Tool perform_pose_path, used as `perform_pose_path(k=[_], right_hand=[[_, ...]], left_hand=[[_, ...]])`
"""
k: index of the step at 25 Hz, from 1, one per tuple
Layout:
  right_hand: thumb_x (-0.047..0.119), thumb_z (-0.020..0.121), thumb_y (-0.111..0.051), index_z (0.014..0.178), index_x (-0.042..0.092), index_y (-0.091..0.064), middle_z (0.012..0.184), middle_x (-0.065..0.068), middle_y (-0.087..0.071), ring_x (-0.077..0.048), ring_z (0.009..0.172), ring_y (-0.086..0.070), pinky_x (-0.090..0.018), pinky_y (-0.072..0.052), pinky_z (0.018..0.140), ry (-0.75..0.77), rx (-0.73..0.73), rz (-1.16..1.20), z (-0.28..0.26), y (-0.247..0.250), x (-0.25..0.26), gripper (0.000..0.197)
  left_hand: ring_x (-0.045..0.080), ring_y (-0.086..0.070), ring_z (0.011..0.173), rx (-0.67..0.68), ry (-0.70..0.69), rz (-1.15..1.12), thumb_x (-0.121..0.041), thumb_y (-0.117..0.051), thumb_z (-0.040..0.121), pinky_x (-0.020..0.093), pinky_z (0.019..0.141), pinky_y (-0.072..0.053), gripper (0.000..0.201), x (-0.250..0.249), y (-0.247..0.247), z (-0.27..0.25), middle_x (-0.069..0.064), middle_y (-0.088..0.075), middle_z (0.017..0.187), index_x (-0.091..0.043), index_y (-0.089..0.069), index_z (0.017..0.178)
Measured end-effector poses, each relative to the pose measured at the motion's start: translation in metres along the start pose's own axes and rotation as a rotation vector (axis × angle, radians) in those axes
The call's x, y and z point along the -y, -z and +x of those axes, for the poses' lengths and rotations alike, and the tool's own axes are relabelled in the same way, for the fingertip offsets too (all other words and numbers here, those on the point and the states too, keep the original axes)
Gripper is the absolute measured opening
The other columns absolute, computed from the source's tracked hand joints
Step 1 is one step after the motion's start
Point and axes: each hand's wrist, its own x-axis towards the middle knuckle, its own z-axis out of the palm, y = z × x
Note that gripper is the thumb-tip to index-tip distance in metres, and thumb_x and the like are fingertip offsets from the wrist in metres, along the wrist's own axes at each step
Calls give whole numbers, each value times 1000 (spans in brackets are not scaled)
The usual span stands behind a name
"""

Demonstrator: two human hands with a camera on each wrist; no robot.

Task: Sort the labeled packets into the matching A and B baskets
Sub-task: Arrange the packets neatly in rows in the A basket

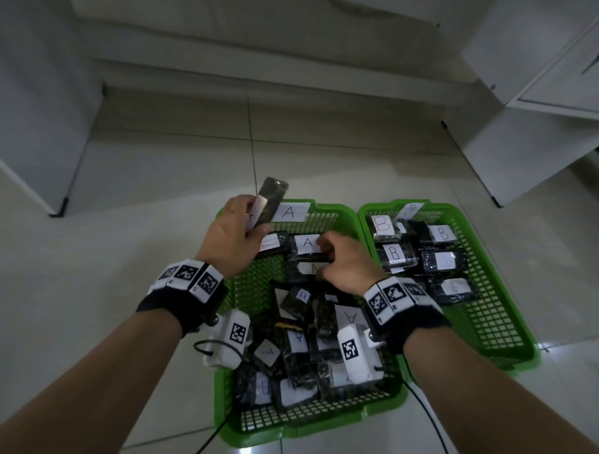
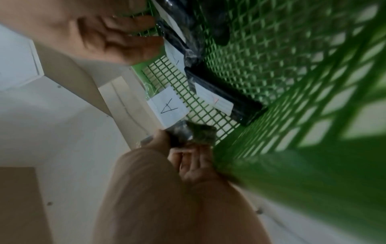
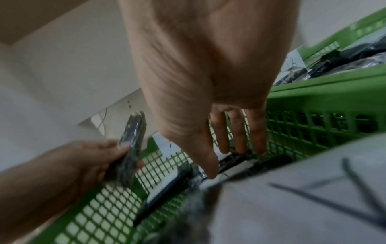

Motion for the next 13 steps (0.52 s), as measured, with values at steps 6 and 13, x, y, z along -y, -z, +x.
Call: perform_pose_path(k=[6, 13], right_hand=[[6, 85, -71, 130, 17, -64, 131, -3, -59, -22, 121, -58, -32, -50, 103, 148, 64, -166, 17, -18, 27, 47], [0, 82, -64, 117, 13, -69, 112, -10, -72, -29, 104, -68, -38, -57, 90, 129, 56, -95, 29, -29, 31, 38]], left_hand=[[30, -49, 118, -76, -65, -25, -18, -60, 95, 43, 93, -42, 48, 5, -13, -8, 11, -53, 128, -8, -43, 138], [28, -56, 112, -70, -122, 9, -26, -61, 94, 41, 86, -48, 47, 9, -14, -11, 7, -56, 128, -12, -46, 136]])
